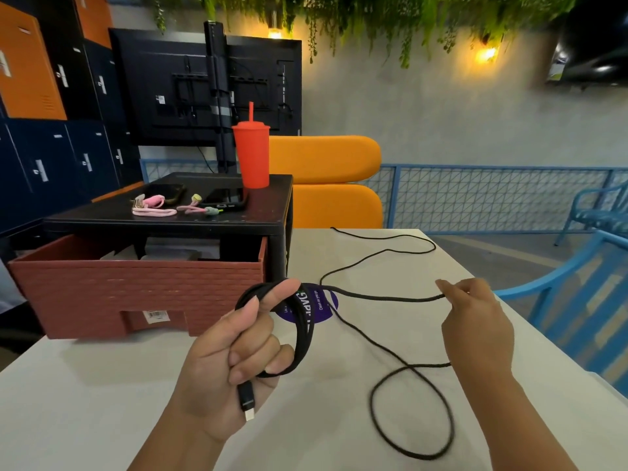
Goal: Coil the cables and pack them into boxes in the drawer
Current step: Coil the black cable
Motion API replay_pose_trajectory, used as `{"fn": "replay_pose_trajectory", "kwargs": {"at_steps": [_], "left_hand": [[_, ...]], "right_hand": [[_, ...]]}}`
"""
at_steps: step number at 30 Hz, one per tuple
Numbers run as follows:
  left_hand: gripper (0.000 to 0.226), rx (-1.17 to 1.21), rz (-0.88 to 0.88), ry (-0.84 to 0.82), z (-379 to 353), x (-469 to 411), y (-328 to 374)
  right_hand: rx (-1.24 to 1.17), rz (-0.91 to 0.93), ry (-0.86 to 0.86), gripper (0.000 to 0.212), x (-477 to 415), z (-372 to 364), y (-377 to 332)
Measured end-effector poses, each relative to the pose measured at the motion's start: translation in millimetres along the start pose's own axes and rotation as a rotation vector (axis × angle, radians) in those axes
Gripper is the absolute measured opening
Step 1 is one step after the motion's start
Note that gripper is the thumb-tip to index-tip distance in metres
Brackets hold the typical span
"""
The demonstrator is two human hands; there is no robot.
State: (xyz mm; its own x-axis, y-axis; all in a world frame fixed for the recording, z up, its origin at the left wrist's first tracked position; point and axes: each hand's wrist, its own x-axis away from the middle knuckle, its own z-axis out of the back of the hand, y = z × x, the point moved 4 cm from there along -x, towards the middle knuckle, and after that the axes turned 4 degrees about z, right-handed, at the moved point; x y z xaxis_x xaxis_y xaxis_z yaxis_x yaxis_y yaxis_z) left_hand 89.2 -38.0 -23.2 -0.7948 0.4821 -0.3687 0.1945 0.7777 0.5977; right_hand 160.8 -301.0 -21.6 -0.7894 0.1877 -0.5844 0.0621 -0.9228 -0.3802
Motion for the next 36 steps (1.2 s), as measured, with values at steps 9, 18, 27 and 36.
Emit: {"fn": "replay_pose_trajectory", "kwargs": {"at_steps": [9, 18, 27, 36], "left_hand": [[0.04, -0.239, 0.015, 0.309, -8, -6, -22], [0.049, -0.331, 0.169, 0.279, -11, -8, -37], [0.039, -0.053, 0.275, -0.101, -11, -10, -36], [0.023, -0.071, 0.248, -0.037, -4, -10, -34]], "right_hand": [[-0.644, 0.396, -0.136, 0.037, 29, 18, -78], [-1.246, 0.236, -0.632, 0.069, 65, -11, -116], [-1.097, 0.353, -0.425, 0.03, 70, -5, -123], [-1.156, 0.45, -0.336, 0.028, 65, -1, -120]]}}
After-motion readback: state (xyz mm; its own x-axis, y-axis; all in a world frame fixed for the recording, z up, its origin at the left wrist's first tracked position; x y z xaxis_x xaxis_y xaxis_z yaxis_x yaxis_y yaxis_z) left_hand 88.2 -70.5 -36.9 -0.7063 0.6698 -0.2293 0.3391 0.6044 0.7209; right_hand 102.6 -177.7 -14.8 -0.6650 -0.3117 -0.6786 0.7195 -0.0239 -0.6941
